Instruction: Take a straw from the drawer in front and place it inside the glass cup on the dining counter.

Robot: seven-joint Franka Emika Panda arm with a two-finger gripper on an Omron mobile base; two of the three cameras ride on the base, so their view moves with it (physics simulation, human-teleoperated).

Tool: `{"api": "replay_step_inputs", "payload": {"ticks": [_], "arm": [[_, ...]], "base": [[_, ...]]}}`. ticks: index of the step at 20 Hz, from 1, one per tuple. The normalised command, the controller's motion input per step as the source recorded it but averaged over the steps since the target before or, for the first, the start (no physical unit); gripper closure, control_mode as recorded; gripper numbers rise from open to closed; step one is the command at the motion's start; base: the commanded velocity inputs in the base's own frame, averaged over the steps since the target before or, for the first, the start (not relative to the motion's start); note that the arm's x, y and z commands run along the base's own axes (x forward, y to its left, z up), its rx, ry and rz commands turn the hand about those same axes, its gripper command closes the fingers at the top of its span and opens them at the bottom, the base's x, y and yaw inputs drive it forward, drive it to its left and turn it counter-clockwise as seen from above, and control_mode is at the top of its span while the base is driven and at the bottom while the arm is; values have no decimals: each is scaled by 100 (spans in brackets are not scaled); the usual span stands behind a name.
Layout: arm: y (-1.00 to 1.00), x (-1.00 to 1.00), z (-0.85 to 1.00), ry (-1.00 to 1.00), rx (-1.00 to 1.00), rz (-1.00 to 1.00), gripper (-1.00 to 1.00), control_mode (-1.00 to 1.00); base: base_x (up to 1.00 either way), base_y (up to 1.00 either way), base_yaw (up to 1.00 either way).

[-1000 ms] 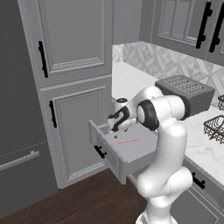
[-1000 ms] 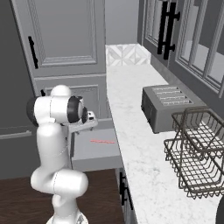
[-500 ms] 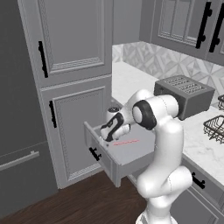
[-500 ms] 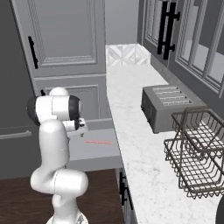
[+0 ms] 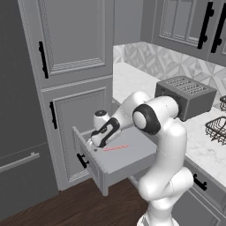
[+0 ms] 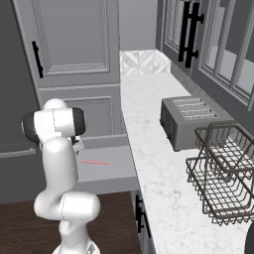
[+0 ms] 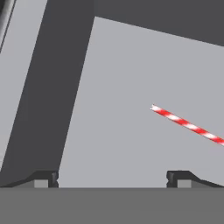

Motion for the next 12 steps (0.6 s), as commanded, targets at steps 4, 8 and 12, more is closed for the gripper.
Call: {"api": "replay_step_inputs", "payload": {"ticks": [4, 8, 12], "arm": [[-77, -3, 37, -2, -2, -1, -100, -100], [-64, 1, -1, 0, -3, 1, -100, -100], [-33, 24, -29, 0, 0, 9, -100, -100]], "base": [[0, 0, 0], [0, 0, 0], [0, 0, 0]]}}
